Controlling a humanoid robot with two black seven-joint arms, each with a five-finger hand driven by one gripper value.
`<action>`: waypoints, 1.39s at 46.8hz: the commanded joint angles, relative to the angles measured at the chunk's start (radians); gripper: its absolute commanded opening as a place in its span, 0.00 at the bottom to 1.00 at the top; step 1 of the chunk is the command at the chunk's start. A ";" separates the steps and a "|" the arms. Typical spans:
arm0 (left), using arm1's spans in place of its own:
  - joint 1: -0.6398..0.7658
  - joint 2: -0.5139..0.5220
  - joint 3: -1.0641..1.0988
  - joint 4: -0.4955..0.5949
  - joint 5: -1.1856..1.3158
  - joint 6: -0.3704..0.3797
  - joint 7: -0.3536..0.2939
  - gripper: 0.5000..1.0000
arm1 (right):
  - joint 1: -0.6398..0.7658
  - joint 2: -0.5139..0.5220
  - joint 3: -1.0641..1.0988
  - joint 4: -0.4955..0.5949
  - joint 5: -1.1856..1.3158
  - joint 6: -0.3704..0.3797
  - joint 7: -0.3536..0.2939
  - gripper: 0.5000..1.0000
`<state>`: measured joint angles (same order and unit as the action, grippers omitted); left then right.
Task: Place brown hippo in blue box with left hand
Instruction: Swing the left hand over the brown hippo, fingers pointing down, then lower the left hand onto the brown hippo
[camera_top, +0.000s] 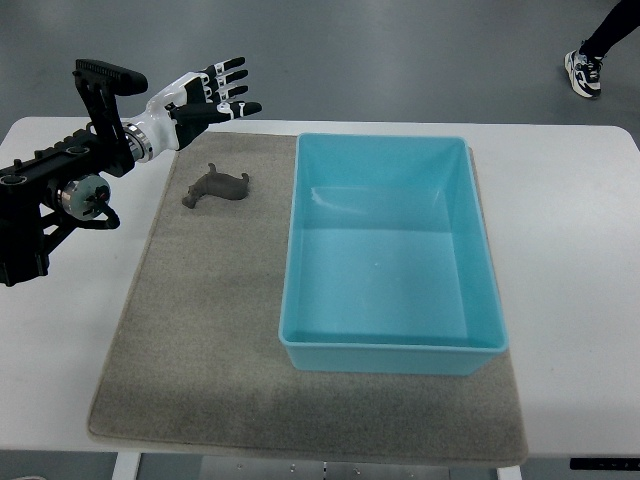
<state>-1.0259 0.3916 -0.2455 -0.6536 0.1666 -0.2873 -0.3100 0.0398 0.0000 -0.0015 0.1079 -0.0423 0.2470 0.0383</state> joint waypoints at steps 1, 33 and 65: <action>-0.011 0.030 0.000 -0.014 0.057 -0.006 0.000 1.00 | -0.001 0.000 0.000 0.001 -0.001 0.000 0.000 0.87; -0.152 0.197 0.226 -0.113 0.545 -0.064 -0.003 1.00 | 0.000 0.000 0.000 0.000 -0.001 0.000 0.000 0.87; -0.192 0.182 0.252 -0.130 0.958 -0.030 0.006 1.00 | 0.000 0.000 0.000 0.001 0.001 0.000 0.000 0.87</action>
<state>-1.2139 0.5770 0.0061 -0.7846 1.0759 -0.3214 -0.3067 0.0395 0.0000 -0.0015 0.1081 -0.0424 0.2470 0.0383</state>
